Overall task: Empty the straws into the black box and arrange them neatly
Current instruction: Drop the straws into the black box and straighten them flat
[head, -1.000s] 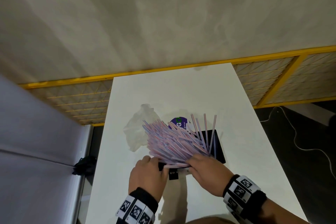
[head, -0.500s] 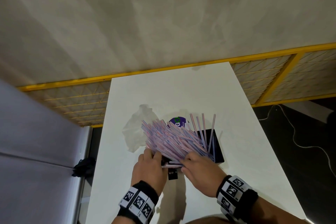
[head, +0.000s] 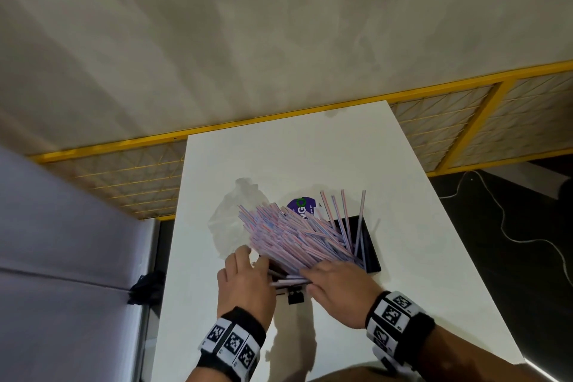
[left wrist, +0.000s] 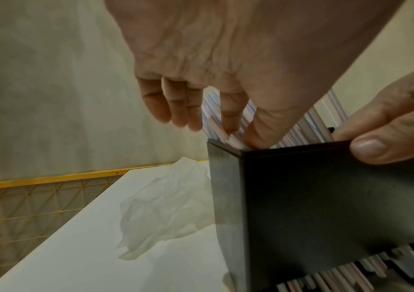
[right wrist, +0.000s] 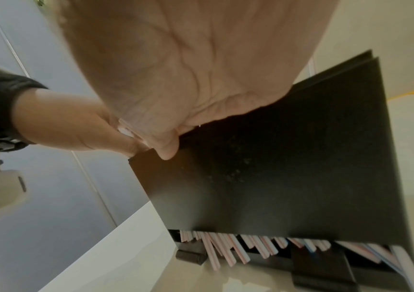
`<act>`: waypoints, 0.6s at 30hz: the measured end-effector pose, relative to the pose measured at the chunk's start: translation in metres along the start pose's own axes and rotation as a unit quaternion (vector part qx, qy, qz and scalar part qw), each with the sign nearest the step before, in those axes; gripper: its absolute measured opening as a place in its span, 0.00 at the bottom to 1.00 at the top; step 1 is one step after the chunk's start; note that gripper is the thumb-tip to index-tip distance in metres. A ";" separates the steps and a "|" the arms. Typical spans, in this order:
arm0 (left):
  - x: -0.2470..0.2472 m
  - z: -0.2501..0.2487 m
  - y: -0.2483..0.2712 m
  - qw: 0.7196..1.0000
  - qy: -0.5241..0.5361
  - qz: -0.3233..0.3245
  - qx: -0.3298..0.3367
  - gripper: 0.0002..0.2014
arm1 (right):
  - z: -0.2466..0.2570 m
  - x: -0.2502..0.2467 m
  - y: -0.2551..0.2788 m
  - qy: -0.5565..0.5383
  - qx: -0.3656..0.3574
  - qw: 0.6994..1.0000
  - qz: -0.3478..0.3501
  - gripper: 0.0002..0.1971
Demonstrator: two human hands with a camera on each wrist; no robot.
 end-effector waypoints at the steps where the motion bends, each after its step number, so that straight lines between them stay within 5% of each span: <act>1: 0.002 0.001 0.000 1.000 0.009 0.005 -0.001 0.16 | 0.000 0.001 0.000 0.002 0.001 1.000 0.004 0.26; 10: 0.013 -0.004 0.012 0.986 0.160 0.054 0.008 0.09 | 0.004 -0.005 0.000 0.015 0.020 1.000 -0.005 0.20; 18: 0.005 -0.038 -0.004 0.925 0.370 0.066 0.056 0.02 | 0.004 -0.012 0.002 -0.036 0.027 0.999 -0.027 0.19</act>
Point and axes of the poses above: each hand's wrist, its own y-axis away from the middle knuckle, its own x-axis out of the palm, z = x × y, the point moved 9 cm from there along -y, towards the middle knuckle, and after that the axes turned 8 degrees about -y, right-handed, at the moved point
